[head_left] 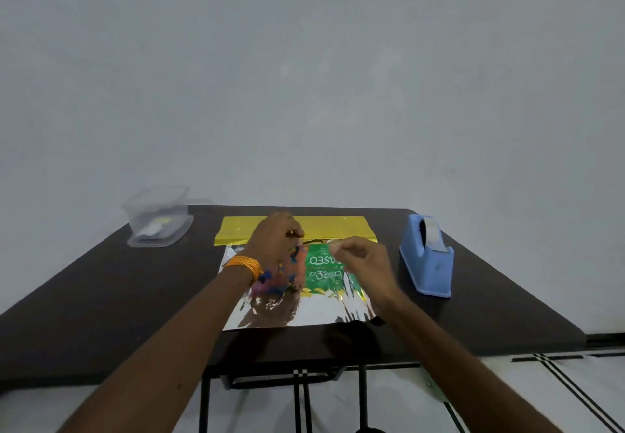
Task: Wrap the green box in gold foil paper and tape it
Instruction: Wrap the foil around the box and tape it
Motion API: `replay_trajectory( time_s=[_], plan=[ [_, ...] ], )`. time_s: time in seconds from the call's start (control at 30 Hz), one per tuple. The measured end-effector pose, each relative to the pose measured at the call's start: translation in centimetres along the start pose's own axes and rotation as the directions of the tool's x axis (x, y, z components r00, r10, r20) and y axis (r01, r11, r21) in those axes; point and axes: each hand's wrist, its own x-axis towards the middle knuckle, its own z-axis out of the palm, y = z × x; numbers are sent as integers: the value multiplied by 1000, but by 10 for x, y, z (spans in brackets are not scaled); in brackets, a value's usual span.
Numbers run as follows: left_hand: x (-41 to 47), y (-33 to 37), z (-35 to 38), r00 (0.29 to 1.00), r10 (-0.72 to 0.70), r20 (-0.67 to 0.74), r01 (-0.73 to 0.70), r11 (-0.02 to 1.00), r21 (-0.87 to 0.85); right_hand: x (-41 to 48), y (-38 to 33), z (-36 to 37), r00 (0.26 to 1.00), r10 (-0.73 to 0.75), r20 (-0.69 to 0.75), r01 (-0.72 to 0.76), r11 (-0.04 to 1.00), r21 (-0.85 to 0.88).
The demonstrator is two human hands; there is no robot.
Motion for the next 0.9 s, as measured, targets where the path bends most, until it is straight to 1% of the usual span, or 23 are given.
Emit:
replay_trajectory(
  time_s=[0.03, 0.1, 0.2, 0.33, 0.43, 0.67, 0.83, 0.9],
  plan=[
    [0, -3, -1, 1000, -2, -1, 2, 1000, -18, 5, 2, 17, 1000, 15, 16, -16, 999, 39],
    [-1, -5, -1, 1000, 0, 3, 0, 999, -39, 17, 8, 41, 997, 77, -6, -76, 993, 85],
    [-2, -10, 0, 1000, 19, 2, -19, 998, -68, 33, 15, 62, 983, 177, -42, -172, 980, 96],
    [0, -14, -1, 1000, 25, -9, -26, 994, -103, 43, 22, 70, 946, 309, -99, -298, 948, 115],
    [1, -14, 0, 1000, 28, -13, -29, 993, -110, 44, 26, 70, 940, 330, -89, -317, 939, 131],
    [2, -16, 1, 1000, 24, -2, -24, 989, -148, 52, 30, 73, 930, 353, -106, -344, 934, 93],
    [3, -16, 1, 1000, 27, 1, -27, 988, -151, 53, 33, 75, 924, 369, -99, -356, 926, 128],
    [2, -17, 0, 999, 31, 15, -29, 988, -151, 54, 35, 76, 924, 370, -92, -352, 921, 168]
  ],
)
